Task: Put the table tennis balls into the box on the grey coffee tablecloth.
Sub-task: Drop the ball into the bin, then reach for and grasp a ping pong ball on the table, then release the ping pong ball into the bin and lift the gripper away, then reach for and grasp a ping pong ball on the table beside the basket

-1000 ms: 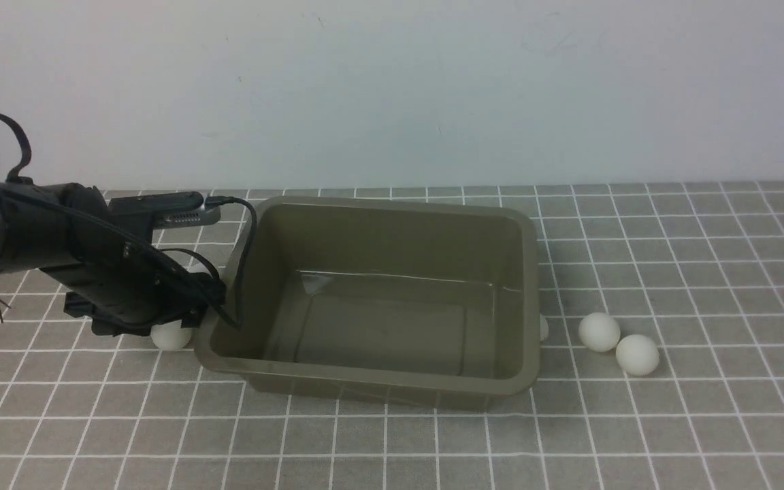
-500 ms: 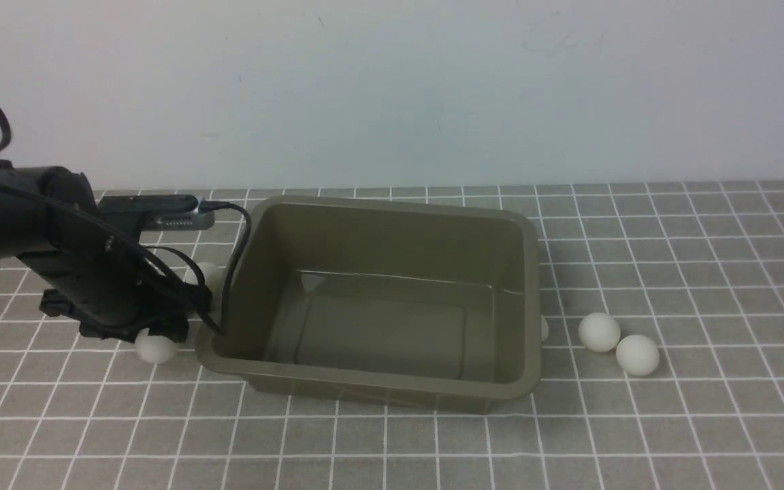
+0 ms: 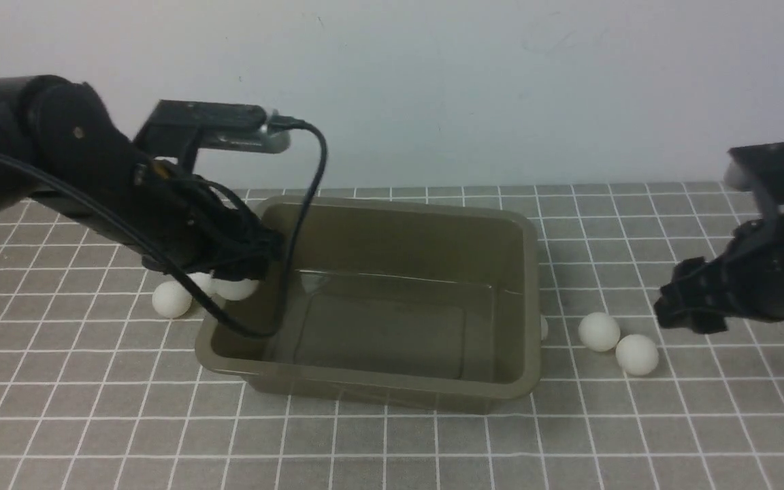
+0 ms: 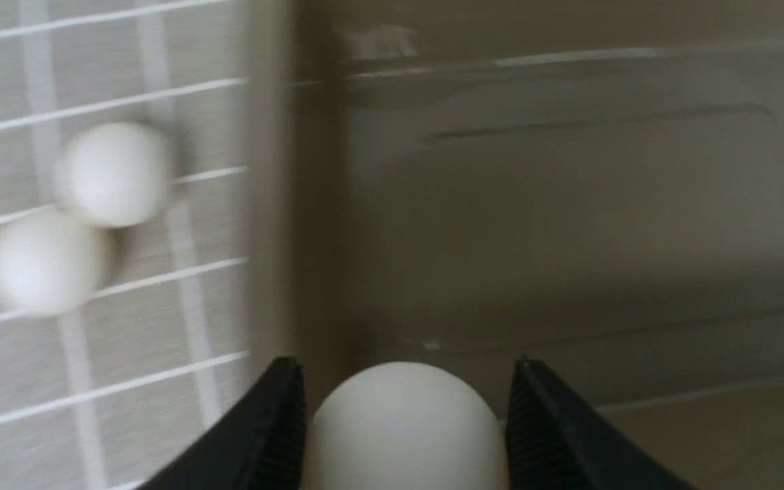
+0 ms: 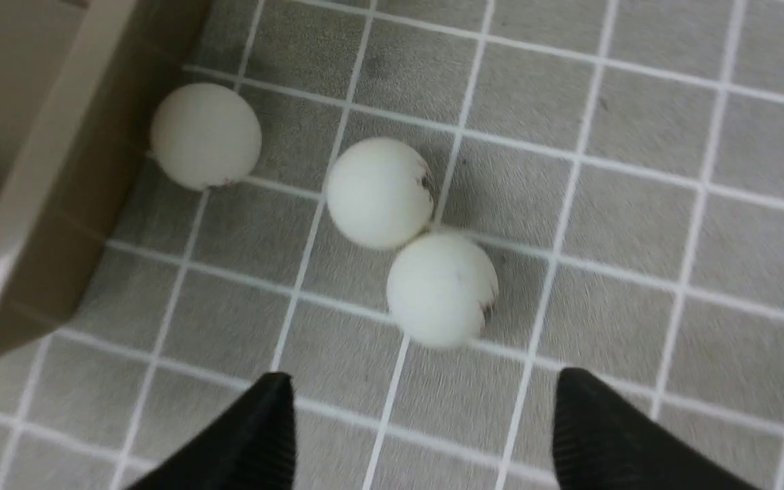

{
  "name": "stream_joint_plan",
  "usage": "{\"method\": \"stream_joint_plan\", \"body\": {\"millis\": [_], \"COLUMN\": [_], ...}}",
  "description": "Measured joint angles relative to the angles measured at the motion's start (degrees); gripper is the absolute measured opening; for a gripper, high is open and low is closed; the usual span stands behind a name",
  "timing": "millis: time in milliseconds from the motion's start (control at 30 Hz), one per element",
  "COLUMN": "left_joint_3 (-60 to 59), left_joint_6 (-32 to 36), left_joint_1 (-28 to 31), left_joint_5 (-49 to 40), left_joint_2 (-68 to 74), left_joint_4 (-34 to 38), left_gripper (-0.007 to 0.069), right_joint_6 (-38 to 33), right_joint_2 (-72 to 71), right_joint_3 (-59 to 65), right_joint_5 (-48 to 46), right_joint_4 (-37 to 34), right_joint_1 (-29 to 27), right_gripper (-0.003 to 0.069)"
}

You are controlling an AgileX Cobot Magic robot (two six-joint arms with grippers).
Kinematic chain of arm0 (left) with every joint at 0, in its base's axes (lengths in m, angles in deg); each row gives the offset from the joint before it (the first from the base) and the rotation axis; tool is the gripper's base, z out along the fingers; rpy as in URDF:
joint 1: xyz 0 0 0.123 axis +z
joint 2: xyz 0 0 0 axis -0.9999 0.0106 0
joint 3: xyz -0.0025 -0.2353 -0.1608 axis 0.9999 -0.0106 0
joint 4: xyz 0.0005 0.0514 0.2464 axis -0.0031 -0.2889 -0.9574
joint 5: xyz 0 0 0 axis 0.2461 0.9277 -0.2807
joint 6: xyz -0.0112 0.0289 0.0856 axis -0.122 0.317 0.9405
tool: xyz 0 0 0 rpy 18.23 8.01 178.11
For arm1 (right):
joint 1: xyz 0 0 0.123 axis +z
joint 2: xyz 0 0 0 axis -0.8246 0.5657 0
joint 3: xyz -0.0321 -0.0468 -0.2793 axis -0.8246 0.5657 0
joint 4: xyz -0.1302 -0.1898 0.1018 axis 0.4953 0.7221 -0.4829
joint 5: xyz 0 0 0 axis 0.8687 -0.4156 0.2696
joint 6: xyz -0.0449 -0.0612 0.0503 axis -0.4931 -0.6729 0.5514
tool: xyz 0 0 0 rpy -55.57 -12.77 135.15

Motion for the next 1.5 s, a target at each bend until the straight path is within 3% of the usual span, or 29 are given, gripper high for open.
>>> {"method": "stream_joint_plan", "body": {"millis": [200, 233, 367, 433, 533, 567, 633, 667, 800, 1000, 1133, 1200, 1267, 1300, 1367, 1500], "left_joint_3": [4.6, 4.8, 11.1, 14.4, 19.5, 20.2, 21.3, 21.4, 19.6, 16.4, 16.2, 16.2, 16.2, 16.2, 16.2, 16.2], "left_joint_6": [0.5, 0.5, 0.5, -0.7, -2.9, -3.3, -4.1, -4.8, -5.5, -2.4, 6.3, 10.9, 11.5, 12.2, 12.6, 13.0], "left_joint_1": [-2.9, -2.9, -3.0, -2.7, -0.2, 0.4, 4.1, 6.4, 17.0, 21.5, 20.9, 20.1, 20.0, 19.9, 19.8, 19.8], "left_joint_5": [-4.8, -5.0, -12.6, -15.0, -19.1, -19.8, -21.3, -21.8, -23.5, -22.7, -19.4, -17.1, -16.1, -14.5, -12.3, -7.5], "left_joint_2": [8.4, 8.4, 10.0, 9.4, 7.8, 7.3, 5.9, 5.3, 5.3, 9.9, 15.0, 17.8, 18.5, 19.9, 21.4, 24.3], "left_joint_4": [0.1, 0.1, -2.0, -4.3, -8.2, -8.6, -10.7, -11.3, -12.0, -6.2, -0.2, 1.8, 1.9, 1.9, 1.9, 1.6], "left_gripper": [0.0365, 0.0370, 0.0510, 0.0506, 0.0320, 0.0282, 0.0097, 0.0054, -0.0003, 0.0011, 0.0128, 0.0265, 0.0323, 0.0417, 0.0517, 0.0615], "right_joint_6": [2.4, 2.4, 2.4, 2.4, 2.5, 2.6, 3.4, 4.0, 5.4, 1.8, 0.4, 0.4, 0.5, 1.0, 1.6, 3.3], "right_joint_2": [12.6, 12.9, 18.8, 21.0, 22.3, 22.3, 21.2, 19.9, 9.7, 5.8, 12.6, 17.6, 18.5, 19.3, 19.1, 16.2], "right_joint_3": [-5.3, -5.6, -7.4, -8.0, -8.8, -9.0, -9.7, -10.0, -12.1, -17.8, -25.4, -30.5, -31.4, -33.9, -36.2, -37.7], "right_joint_5": [0.2, 0.1, 0.0, -0.2, -2.1, -2.8, -6.4, -8.5, -11.5, -6.7, -6.5, -9.4, -10.3, -13.0, -16.2, -19.9], "right_joint_4": [3.8, 3.8, 3.7, 3.3, 3.2, 3.5, 4.7, 5.0, 1.1, -6.3, -7.5, -7.1, -7.1, -6.0, -3.2, 3.6], "right_joint_1": [1.2, 1.2, 1.2, 1.2, 1.2, 1.2, 1.2, 1.2, 2.5, 9.3, 15.2, 16.6, 16.6, 16.6, 16.5, 15.1], "right_gripper": [0.0548, 0.0549, 0.0545, 0.0512, 0.0346, 0.0347, 0.0365, 0.0365, 0.0365, 0.0365, 0.0373, 0.0458, 0.0494, 0.0560, 0.0593, 0.0570]}}
